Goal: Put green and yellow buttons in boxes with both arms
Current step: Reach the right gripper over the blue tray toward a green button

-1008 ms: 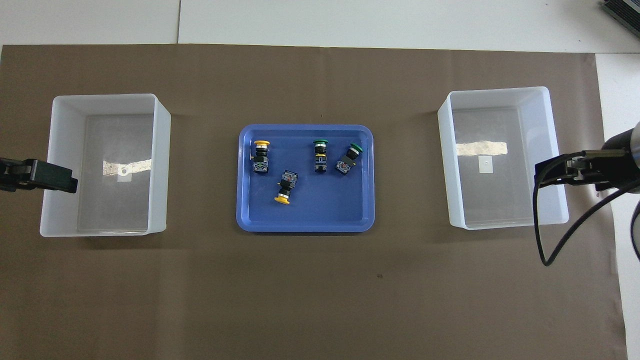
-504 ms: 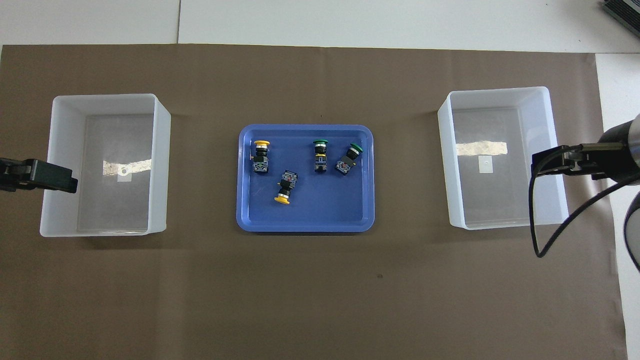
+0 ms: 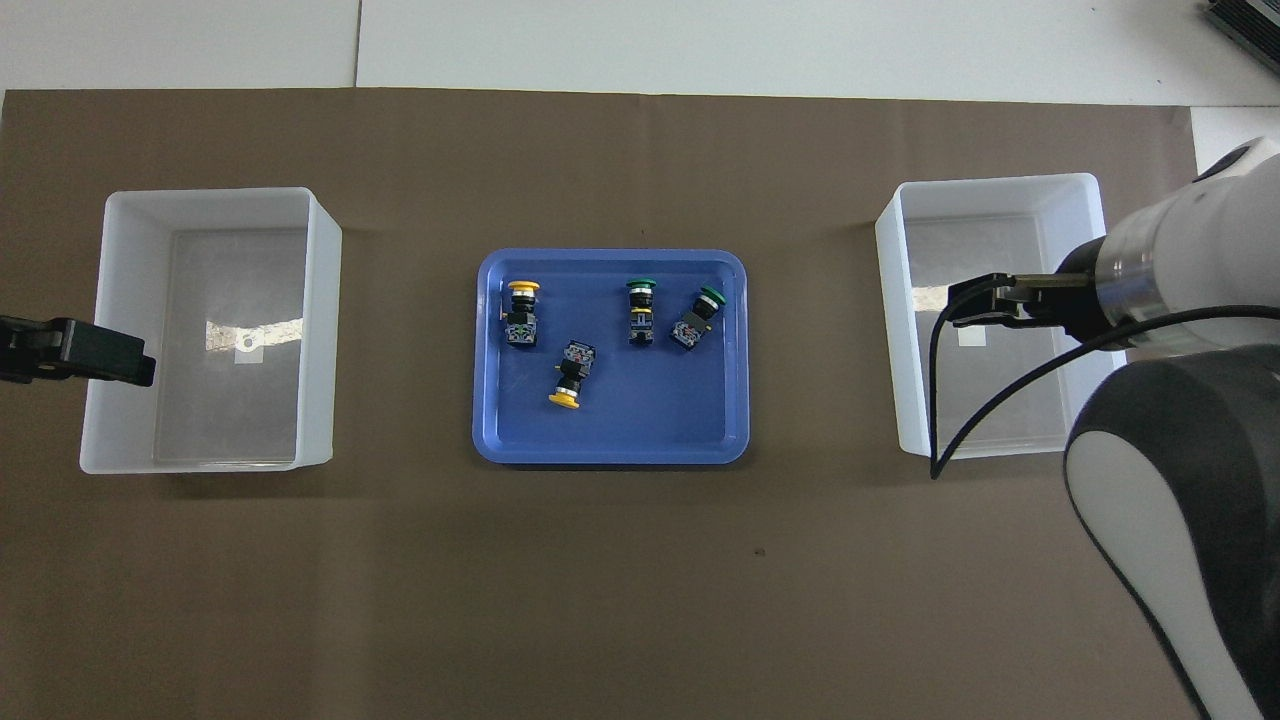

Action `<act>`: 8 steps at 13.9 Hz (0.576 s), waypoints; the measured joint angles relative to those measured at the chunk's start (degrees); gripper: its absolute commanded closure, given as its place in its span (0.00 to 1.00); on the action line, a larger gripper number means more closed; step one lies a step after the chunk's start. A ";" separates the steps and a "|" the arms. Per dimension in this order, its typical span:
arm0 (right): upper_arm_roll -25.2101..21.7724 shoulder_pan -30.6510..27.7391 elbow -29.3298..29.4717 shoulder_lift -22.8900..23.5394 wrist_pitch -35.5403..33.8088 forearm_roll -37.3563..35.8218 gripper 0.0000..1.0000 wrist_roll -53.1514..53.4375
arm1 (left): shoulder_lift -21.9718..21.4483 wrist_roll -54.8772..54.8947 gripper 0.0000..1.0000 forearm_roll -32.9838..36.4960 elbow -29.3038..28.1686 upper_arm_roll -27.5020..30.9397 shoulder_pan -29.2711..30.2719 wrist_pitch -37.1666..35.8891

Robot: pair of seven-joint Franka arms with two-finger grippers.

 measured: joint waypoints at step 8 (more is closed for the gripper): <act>0.16 9.32 -0.22 9.68 13.59 -0.02 0.00 20.26 | 0.00 0.00 0.00 0.00 0.00 0.00 0.00 0.00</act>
